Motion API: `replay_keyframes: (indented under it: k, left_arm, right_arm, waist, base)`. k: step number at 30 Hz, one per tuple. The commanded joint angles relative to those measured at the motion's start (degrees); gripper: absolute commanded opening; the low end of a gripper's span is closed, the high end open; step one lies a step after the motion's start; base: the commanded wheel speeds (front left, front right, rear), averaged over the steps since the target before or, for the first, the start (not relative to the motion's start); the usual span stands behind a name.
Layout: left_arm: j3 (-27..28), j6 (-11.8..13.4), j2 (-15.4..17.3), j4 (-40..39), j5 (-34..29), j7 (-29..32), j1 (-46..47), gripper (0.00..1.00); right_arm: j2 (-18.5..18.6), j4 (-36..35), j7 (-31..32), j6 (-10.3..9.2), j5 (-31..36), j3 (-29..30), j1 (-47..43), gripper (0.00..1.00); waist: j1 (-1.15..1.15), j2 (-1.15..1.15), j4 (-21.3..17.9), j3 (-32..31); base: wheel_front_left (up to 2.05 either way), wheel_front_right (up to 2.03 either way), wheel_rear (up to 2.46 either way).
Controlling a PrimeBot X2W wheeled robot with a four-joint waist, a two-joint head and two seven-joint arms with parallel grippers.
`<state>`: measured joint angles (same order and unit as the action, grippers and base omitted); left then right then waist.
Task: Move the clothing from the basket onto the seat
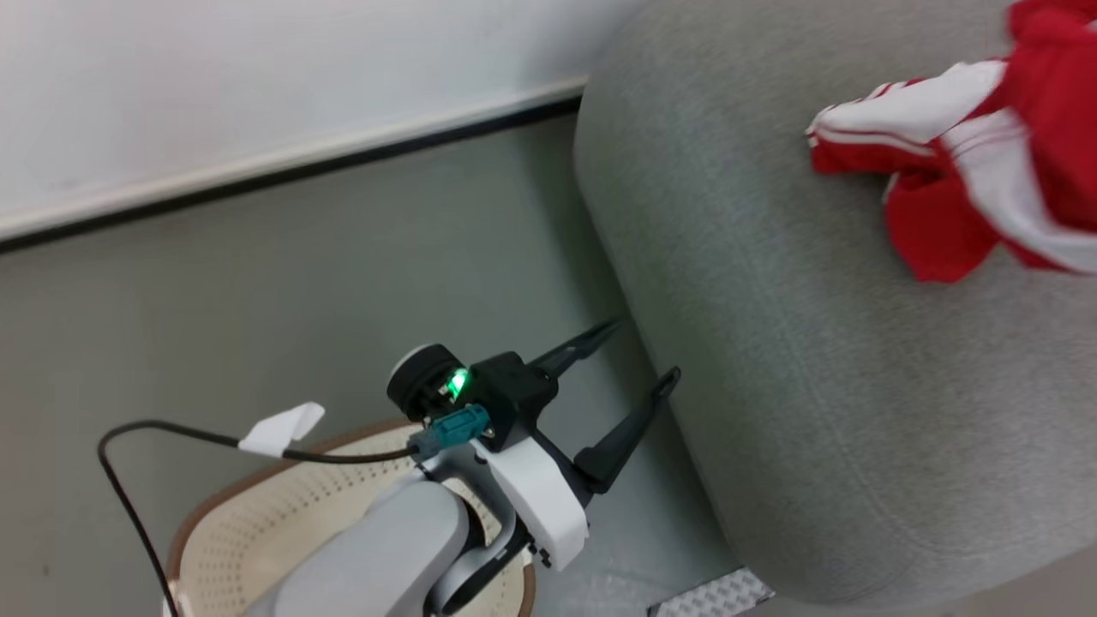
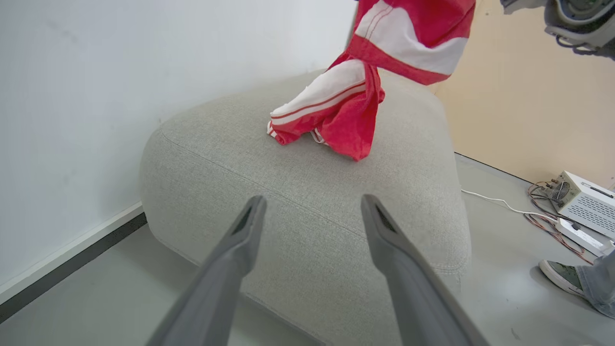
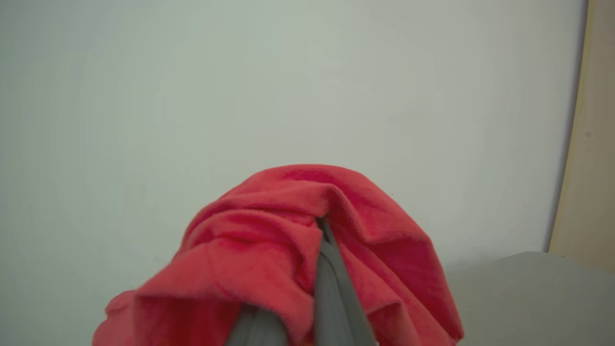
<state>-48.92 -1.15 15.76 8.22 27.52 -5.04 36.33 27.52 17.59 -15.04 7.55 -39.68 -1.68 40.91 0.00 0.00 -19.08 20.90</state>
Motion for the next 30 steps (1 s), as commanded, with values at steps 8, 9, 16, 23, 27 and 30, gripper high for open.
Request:
replay_keyframes:
  k: [8,9,16,23,27,30]
  left_arm:
    - [1.2,0.72,2.62,-2.64,-1.47,1.76,3.49,1.0]
    - [1.23,0.83,2.68,-2.81,-1.56,1.91,3.74,1.0]
    - [1.84,1.6,3.25,-3.9,-2.04,1.87,5.11,1.0]
    - [2.22,1.69,3.11,-2.92,-1.24,0.54,4.8,1.0]
    - [2.17,1.67,2.59,-1.81,-0.52,-0.45,4.11,1.0]
    - [2.02,1.53,2.17,-0.75,0.1,-1.44,3.41,1.0]
  right_arm:
    - [5.31,15.81,1.03,-0.13,-3.13,3.0,8.26,0.0]
    - [5.7,17.92,1.63,-0.13,-3.22,2.57,9.02,0.0]
    - [6.38,29.98,8.69,-0.13,-4.36,-2.77,14.02,0.0]
    - [6.83,36.84,20.65,-0.13,-6.75,-8.17,16.43,0.0]
    - [8.06,37.37,22.46,-0.13,-7.88,-10.11,17.52,0.45]
    - [8.84,37.39,22.48,-0.13,-7.96,-11.79,17.72,1.0]
  waist:
    - [0.0,0.0,7.2,12.34]
    - [0.0,0.0,7.59,13.09]
    - [0.0,0.0,9.83,16.89]
    - [0.0,0.0,11.08,16.35]
    - [0.0,0.0,11.18,14.64]
    - [0.0,0.0,10.93,12.38]
  base:
    - [0.0,0.0,0.0]
    - [0.0,0.0,0.0]
    - [0.0,0.0,0.0]
    - [0.0,0.0,0.0]
    - [0.0,0.0,0.0]
    - [0.0,0.0,0.0]
